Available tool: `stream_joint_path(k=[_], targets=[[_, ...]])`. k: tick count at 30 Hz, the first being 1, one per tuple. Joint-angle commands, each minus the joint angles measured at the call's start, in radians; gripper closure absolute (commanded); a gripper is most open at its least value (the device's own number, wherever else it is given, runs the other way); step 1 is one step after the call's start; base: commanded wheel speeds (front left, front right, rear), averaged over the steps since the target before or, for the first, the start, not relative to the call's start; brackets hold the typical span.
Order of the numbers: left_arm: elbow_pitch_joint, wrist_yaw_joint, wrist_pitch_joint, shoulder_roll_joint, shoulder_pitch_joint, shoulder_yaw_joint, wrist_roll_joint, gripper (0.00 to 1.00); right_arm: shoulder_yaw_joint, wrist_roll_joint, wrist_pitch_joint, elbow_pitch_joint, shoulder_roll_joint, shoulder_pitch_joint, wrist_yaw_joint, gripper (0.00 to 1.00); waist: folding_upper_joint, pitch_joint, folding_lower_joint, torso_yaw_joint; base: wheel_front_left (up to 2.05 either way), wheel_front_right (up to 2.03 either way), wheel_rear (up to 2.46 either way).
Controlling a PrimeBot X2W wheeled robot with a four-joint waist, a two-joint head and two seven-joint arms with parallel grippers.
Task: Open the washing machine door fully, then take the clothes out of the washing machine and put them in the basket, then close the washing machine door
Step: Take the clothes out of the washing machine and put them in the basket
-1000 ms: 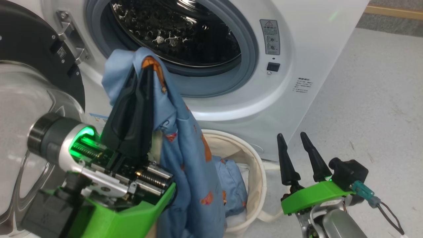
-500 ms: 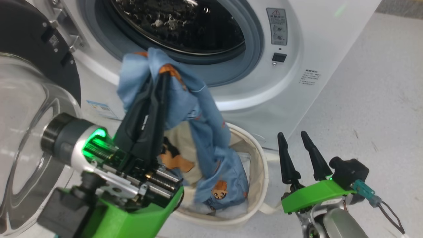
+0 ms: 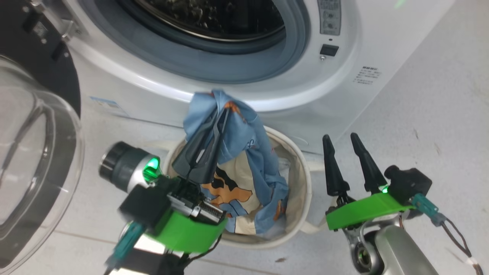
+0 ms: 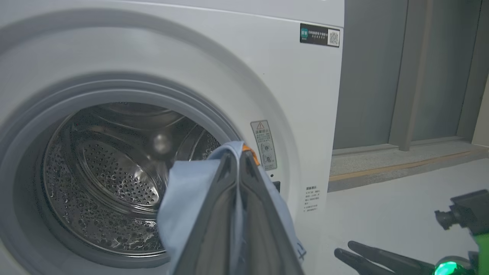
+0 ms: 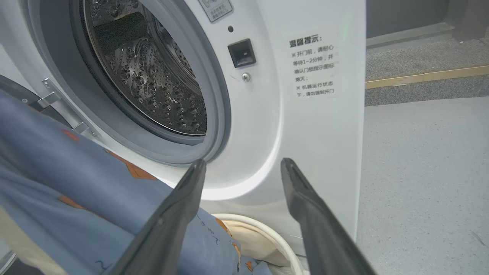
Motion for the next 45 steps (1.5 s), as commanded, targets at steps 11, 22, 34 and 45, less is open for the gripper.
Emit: stream_joint_path(k=[11,22,34,45], targets=[[0.373,-0.007,-0.004,0.023,-0.15,0.064,0.022,1.0,0.009,-0.014,-0.012,-0.059,0.005,-0.07,0.0,0.0,0.0,0.161,0.0,-0.062,0.0,0.0,0.0],[0.615,0.019,-0.004,0.032,-0.27,0.086,0.035,1.0,-0.001,-0.016,-0.012,-0.078,0.005,-0.126,0.0,0.0,0.0,0.278,0.0,-0.107,0.0,0.0,0.0],[0.771,0.045,-0.004,0.043,-0.302,0.096,0.032,1.0,-0.003,-0.018,-0.012,-0.079,0.005,-0.14,0.0,0.0,0.0,0.3,0.0,-0.108,0.0,0.0,0.0],[0.876,0.009,-0.004,0.022,-0.27,0.062,-0.006,0.0,-0.004,-0.032,-0.012,-0.066,0.005,-0.127,0.0,0.0,0.0,0.239,0.0,-0.07,0.0,0.0,0.0]])
